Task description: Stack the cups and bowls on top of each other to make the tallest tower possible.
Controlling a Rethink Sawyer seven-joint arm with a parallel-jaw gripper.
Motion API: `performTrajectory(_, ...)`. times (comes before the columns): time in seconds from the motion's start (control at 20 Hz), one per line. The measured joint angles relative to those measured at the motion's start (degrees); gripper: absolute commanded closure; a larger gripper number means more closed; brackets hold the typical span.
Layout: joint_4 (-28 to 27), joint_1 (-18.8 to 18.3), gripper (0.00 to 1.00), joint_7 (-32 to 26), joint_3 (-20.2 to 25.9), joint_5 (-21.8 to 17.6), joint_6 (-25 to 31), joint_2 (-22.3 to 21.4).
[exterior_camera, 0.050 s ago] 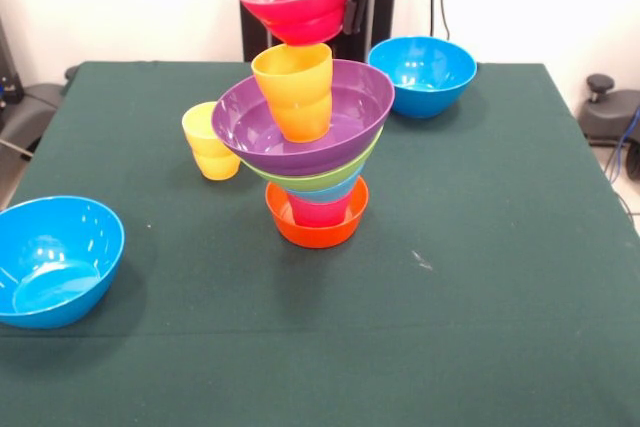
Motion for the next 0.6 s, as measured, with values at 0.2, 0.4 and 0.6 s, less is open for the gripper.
performTrajectory(0.2,0.0,0.0,1.00,0.0,0.1,0.0,-2.1,0.0)
performTrajectory(0.4,0.0,0.0,1.00,0.0,0.1,0.0,-2.5,0.0)
performTrajectory(0.6,0.0,0.0,1.00,0.0,0.1,-0.1,-2.5,0.0)
